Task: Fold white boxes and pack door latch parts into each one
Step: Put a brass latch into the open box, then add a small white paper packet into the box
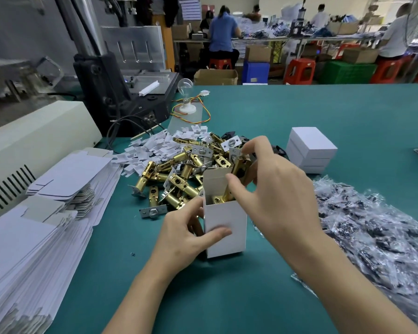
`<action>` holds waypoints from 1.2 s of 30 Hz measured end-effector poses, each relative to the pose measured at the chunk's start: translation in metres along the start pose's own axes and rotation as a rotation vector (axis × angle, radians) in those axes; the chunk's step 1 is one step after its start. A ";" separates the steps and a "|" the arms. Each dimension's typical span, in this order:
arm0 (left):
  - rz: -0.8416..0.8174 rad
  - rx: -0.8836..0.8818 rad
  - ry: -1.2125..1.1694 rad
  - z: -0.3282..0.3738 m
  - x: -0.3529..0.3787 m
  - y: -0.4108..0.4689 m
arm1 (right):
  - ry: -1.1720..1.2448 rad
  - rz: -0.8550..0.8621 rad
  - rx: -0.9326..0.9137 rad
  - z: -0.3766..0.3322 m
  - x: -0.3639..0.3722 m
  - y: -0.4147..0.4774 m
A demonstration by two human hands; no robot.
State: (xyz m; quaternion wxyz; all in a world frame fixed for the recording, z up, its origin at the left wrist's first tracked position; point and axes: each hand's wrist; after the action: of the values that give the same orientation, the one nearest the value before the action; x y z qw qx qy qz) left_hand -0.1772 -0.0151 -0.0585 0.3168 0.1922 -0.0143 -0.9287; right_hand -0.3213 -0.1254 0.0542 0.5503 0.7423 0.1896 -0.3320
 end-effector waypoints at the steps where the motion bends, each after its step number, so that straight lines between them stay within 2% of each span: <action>1: 0.004 0.011 0.000 0.001 0.000 0.000 | -0.029 0.007 -0.033 -0.001 0.000 0.000; 7: 0.001 0.061 0.038 0.004 0.002 0.000 | -0.088 -0.038 -0.179 -0.007 0.004 -0.005; 14: -0.027 0.038 0.030 0.003 -0.001 -0.002 | -0.135 -0.203 -0.097 -0.010 0.013 -0.015; 19: -0.080 -0.026 0.002 -0.001 -0.001 -0.002 | -0.017 0.060 -0.164 -0.003 0.000 0.007; 21: -0.145 -0.041 -0.027 -0.002 0.001 -0.003 | 0.002 0.059 -0.173 0.006 0.000 0.034; 25: -0.238 -0.115 -0.023 -0.004 0.003 -0.002 | 0.008 -0.242 -0.191 0.024 0.023 0.098; 28: -0.249 -0.120 -0.008 -0.006 0.004 0.000 | 0.043 -0.409 -0.338 0.026 0.059 0.134; 33: -0.223 -0.112 -0.046 -0.009 0.007 0.001 | 0.002 -0.819 -0.485 0.012 0.132 0.177; 36: -0.237 -0.133 -0.060 -0.011 0.008 0.000 | -0.065 -0.929 -0.561 0.005 0.162 0.195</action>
State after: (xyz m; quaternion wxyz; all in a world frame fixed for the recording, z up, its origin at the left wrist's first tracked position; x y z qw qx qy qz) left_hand -0.1782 -0.0188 -0.0715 0.2162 0.1432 0.0607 -0.9639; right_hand -0.0825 -0.2068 0.0745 0.5282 0.3944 0.5620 -0.4996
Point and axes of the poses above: each hand's wrist, its own y-axis towards the middle knuckle, its own x-axis out of the palm, z = x × y, and after that the axes turned 14 degrees about -x, right-handed
